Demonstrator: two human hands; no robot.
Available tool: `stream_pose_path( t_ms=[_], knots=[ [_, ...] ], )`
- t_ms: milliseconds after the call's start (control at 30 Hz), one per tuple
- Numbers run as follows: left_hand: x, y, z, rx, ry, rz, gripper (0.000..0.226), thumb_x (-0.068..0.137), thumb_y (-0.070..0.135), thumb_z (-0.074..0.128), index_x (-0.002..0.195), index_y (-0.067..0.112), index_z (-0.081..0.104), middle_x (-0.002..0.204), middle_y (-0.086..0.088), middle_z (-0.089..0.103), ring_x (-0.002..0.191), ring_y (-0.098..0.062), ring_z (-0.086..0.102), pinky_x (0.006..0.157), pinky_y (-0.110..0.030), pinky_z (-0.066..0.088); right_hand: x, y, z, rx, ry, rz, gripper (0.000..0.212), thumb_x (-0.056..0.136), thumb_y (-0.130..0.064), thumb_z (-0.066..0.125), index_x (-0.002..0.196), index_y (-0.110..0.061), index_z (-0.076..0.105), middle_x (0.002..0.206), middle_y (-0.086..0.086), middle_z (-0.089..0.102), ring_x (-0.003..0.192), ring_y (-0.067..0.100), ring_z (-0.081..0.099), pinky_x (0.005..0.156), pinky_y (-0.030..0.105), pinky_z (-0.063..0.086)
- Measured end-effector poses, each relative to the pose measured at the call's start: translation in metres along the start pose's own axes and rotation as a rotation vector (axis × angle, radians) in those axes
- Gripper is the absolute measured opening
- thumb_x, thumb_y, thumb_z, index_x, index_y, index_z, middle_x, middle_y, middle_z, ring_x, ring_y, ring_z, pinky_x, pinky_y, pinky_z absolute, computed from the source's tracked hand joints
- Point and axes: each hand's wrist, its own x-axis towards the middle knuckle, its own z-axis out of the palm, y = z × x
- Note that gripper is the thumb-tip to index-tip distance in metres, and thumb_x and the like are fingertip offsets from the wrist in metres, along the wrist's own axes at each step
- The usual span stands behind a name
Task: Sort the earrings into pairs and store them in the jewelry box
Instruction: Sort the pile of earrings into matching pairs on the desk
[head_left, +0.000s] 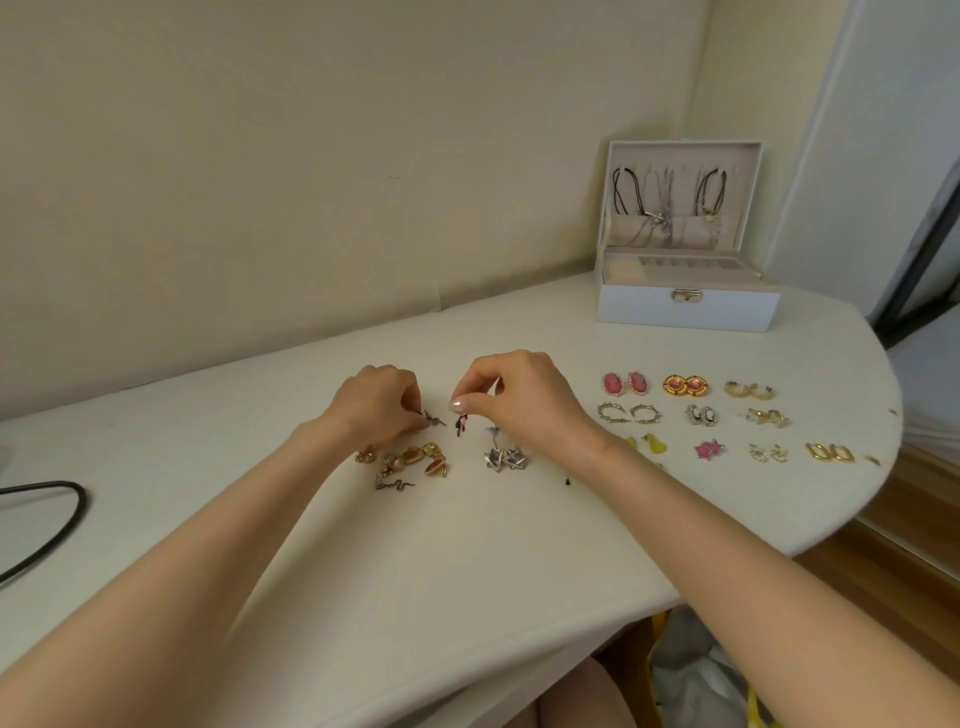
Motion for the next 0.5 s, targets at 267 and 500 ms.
stream_pose_path(
  t_ms=[267, 500],
  knots=[
    [-0.019, 0.017, -0.021, -0.231, 0.130, 0.182, 0.010, 0.082, 0.013, 0.066, 0.081, 0.015, 0.056, 0.076, 0.007, 0.060, 0.060, -0.006, 0.053, 0.056, -0.023, 0.040, -0.008, 0.007, -0.009, 0.055, 0.039, 0.022, 0.004, 0.079, -0.023, 0.071, 0.076, -0.024, 0.072, 0.076, -0.009, 0.069, 0.064, 0.004, 0.056, 0.076, 0.036, 0.052],
    [-0.035, 0.030, -0.025, -0.233, 0.014, 0.291, 0.010, 0.082, 0.008, 0.067, 0.087, 0.016, 0.070, 0.083, 0.007, 0.054, 0.071, 0.000, 0.058, 0.063, -0.005, 0.040, -0.019, 0.015, -0.016, 0.064, 0.046, 0.047, 0.006, 0.077, -0.021, 0.072, 0.072, -0.024, 0.072, 0.067, -0.012, 0.067, 0.068, 0.004, 0.059, 0.077, 0.037, 0.053]
  ],
)
